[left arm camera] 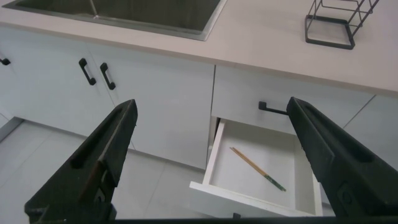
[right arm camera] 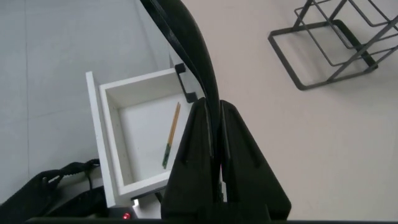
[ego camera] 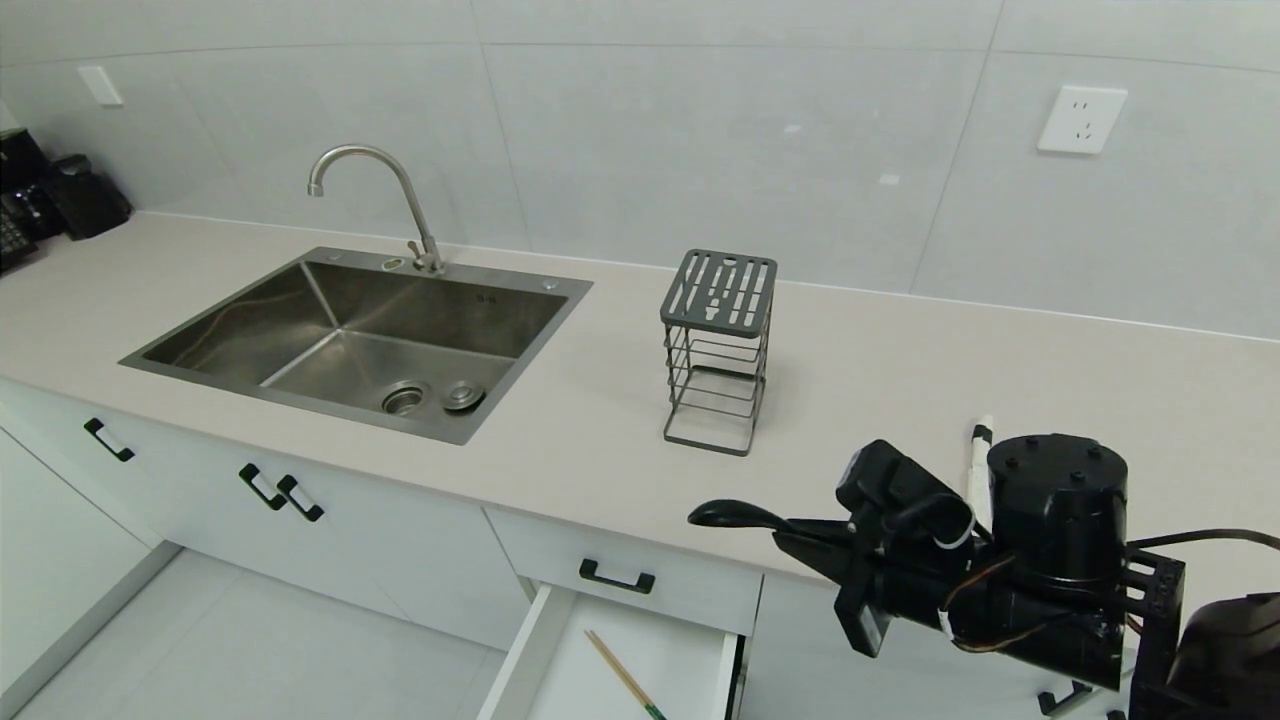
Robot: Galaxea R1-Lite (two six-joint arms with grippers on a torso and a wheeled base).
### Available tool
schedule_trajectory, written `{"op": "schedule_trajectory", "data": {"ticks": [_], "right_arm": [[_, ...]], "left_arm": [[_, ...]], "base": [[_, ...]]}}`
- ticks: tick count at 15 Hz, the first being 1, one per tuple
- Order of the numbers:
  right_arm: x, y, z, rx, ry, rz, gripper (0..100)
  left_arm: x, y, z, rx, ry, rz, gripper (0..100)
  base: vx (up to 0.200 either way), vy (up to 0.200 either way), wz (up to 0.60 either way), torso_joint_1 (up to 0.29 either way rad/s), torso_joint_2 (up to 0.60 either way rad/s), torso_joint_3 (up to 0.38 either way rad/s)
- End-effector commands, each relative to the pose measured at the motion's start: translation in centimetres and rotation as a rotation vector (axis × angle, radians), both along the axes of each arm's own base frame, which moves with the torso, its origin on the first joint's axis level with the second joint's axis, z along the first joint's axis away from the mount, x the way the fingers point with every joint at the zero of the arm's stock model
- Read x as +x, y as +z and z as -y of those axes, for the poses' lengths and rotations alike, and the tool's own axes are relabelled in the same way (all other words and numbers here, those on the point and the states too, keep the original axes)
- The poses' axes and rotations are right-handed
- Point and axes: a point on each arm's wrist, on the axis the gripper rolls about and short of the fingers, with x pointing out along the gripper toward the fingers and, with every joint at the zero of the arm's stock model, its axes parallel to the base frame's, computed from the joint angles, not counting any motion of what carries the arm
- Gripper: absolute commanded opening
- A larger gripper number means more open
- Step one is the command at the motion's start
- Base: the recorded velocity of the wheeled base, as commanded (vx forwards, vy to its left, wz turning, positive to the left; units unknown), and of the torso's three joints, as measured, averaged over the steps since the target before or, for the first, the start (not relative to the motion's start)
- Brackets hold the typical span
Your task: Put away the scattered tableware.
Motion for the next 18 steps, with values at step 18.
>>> {"op": "schedule_trajectory", "data": {"ticks": [18], "right_arm": [[-3.8, 1.0, -6.8, 0.097, 0.201, -0.043, 0]], "left_arm": [[0.0, 0.0, 0.0, 0.000, 0.001, 0.002, 100]], "base": [[0.000, 0.000, 0.00, 0.000, 0.00, 0.000]]}}
